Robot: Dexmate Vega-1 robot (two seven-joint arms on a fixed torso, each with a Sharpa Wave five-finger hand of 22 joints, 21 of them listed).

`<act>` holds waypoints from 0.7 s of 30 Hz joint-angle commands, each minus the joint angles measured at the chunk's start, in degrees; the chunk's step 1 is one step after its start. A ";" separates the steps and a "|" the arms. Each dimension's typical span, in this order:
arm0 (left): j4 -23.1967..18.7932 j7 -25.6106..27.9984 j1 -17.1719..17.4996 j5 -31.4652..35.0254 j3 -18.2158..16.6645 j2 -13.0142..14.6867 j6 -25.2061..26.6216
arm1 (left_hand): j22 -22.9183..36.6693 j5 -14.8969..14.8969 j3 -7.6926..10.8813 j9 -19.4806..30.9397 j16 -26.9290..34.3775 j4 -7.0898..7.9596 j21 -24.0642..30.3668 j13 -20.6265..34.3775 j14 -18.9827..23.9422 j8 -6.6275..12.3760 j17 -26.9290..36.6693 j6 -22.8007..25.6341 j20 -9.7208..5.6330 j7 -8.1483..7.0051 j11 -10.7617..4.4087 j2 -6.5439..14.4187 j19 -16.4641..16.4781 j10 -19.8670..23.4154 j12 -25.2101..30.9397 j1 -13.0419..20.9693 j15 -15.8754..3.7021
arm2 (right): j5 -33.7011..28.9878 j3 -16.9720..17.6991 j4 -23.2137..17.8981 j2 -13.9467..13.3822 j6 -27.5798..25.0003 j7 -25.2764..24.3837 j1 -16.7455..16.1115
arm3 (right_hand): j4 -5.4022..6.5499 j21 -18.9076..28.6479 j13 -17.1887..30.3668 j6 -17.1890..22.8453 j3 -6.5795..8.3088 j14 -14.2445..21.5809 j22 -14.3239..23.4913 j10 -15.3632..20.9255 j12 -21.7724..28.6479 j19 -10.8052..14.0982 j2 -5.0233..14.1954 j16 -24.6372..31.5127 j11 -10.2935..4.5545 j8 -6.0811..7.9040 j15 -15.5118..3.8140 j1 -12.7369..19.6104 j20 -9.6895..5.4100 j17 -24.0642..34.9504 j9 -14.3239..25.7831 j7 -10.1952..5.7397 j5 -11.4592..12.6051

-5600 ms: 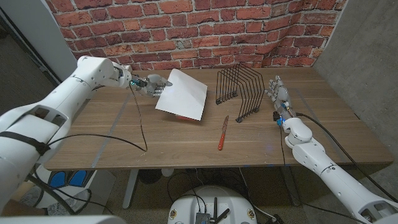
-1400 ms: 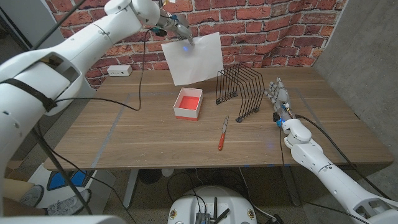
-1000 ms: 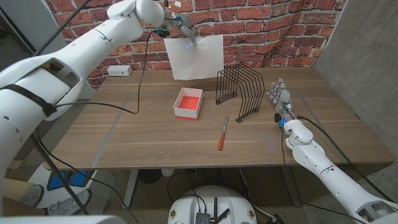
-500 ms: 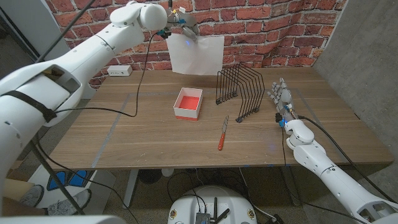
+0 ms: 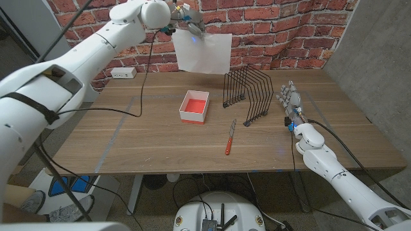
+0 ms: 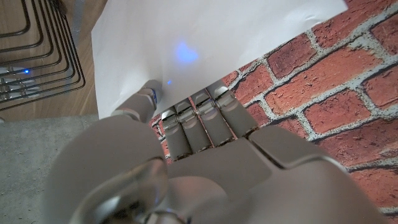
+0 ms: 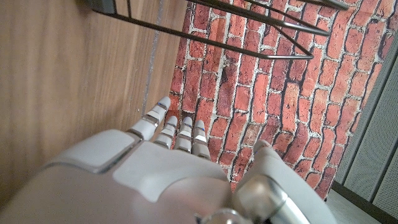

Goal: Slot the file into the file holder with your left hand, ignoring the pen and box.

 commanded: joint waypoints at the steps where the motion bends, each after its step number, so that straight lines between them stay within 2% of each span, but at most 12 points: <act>1: 1.59 1.48 -0.59 -1.13 -1.97 0.58 -4.17 | 0.20 -0.22 0.27 0.08 0.24 0.11 -0.13 0.25 -0.23 0.53 0.07 0.13 -2.14 -0.46 -0.52 0.04 -0.40 0.14 0.15 -0.41 -4.09 | -0.08 -0.25 0.33 0.18 -0.15 0.01 0.34 | 0.41 0.05 0.19 0.42 0.19 -0.05 0.19 0.49 0.17 0.35 2.23 0.21 -0.08 0.08 0.00 -0.28 0.01 0.09 0.17 0.00 0.23; 10: 3.35 5.47 0.41 -2.03 -3.53 1.61 -8.32 | 0.21 -0.26 0.17 0.07 0.37 0.13 -0.14 0.25 -0.15 0.61 0.14 0.32 -2.25 -0.50 -0.56 0.08 -0.50 0.30 0.21 -0.45 -4.08 | -0.09 -0.36 0.40 0.31 -0.32 -0.12 0.42 | 0.41 0.05 0.19 0.42 0.21 0.05 0.19 0.48 0.17 0.36 2.25 0.23 -0.07 0.08 0.08 -0.25 -0.04 0.07 0.17 0.02 0.24; 13: 5.42 6.79 0.31 -2.87 -3.83 1.72 -11.19 | 0.21 -0.27 0.12 0.07 0.39 0.13 -0.13 0.26 -0.15 0.64 0.15 0.40 -2.28 -0.55 -0.58 0.06 -0.51 0.45 0.27 -0.49 -4.06 | -0.11 -0.39 0.56 0.36 -0.29 -0.08 0.53 | 0.42 0.05 0.19 0.40 0.20 0.04 0.19 0.48 0.16 0.37 2.24 0.23 -0.07 0.07 0.10 -0.27 -0.02 0.08 0.17 -0.02 0.24; 21: 8.66 10.82 1.26 -4.15 -4.90 1.87 -14.62 | 0.22 -0.29 0.06 0.06 0.44 0.07 -0.10 0.25 -0.17 0.69 0.18 0.51 -2.39 -0.69 -0.60 0.07 -0.51 0.54 0.28 -0.45 -4.17 | -0.19 -0.42 0.80 0.44 -0.23 -0.14 0.70 | 0.44 0.04 0.20 0.39 0.20 -0.03 0.19 0.46 0.16 0.34 2.26 0.21 -0.09 0.07 0.01 -0.27 -0.02 0.10 0.17 0.02 0.25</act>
